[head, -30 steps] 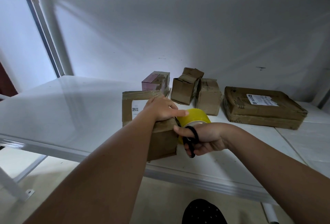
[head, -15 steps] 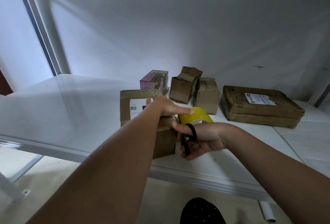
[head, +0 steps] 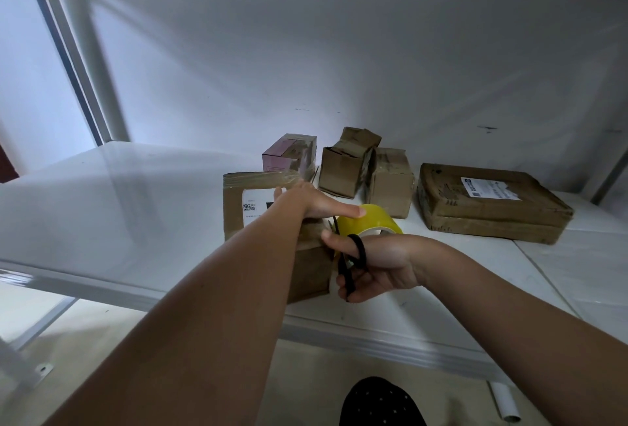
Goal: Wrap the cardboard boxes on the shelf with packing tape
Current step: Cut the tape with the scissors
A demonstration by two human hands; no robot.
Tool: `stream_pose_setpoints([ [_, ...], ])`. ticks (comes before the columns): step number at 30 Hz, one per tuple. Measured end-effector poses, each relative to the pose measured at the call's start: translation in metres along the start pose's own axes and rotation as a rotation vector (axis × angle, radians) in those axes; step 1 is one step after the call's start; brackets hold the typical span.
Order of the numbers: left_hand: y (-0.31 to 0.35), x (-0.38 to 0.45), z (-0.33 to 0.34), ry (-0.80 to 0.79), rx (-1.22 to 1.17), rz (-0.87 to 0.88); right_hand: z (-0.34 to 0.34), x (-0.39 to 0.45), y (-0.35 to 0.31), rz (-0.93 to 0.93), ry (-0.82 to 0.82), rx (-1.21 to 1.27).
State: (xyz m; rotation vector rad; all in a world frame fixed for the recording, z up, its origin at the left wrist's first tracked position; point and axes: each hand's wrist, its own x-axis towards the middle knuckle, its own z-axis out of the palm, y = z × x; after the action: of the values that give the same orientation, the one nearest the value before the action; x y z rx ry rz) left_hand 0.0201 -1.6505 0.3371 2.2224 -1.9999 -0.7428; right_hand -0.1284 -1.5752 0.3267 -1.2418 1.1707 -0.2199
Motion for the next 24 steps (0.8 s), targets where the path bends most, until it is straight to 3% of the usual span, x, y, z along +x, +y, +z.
stream_pose_setpoints([
  [17,-0.003,-0.004,0.000,0.084,0.084,0.001,0.003,0.009,0.001,-0.019,0.117,-0.051],
  [24,-0.002,-0.005,0.002,0.093,0.099,-0.026,0.004,0.011,0.005,0.067,0.021,-0.115],
])
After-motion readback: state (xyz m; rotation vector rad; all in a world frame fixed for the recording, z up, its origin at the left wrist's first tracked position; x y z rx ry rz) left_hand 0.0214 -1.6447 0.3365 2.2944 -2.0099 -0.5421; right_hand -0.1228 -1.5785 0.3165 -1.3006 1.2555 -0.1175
